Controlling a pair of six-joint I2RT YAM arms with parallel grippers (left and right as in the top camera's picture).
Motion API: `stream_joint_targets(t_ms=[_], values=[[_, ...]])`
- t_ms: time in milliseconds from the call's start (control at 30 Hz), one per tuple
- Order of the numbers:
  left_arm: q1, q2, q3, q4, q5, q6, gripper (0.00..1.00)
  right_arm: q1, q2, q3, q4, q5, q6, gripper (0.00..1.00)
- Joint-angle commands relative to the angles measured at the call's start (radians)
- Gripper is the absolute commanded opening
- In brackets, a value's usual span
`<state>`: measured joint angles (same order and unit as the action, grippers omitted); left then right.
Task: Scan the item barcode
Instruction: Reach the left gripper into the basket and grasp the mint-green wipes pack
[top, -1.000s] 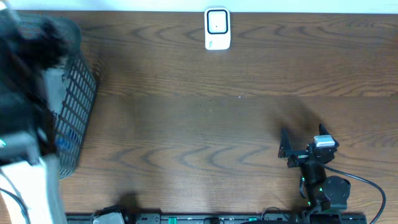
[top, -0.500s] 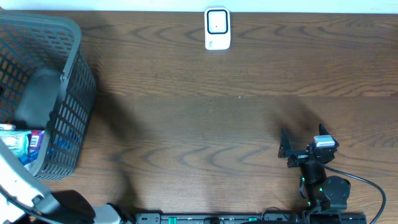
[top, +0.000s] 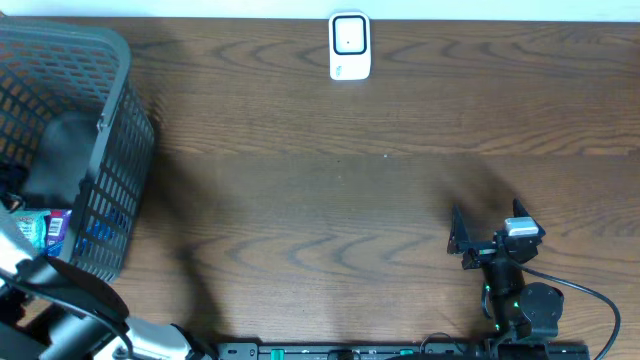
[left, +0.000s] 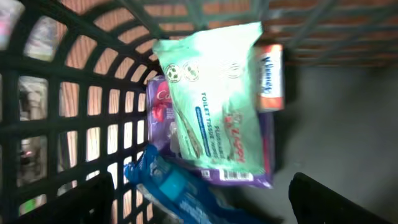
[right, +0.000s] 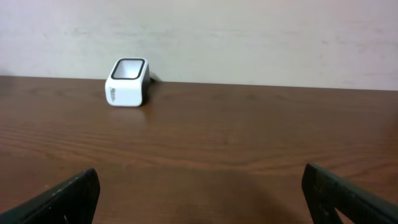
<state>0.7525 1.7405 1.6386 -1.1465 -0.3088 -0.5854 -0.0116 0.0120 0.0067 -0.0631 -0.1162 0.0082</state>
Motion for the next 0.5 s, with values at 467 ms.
stream_joint_targets(t_ms=[467], values=[[-0.020,0.108,-0.188,0.208,-0.134,-0.037,0.87,0.001,-0.005,0.000,-0.004,-0.006,0.013,0.99]])
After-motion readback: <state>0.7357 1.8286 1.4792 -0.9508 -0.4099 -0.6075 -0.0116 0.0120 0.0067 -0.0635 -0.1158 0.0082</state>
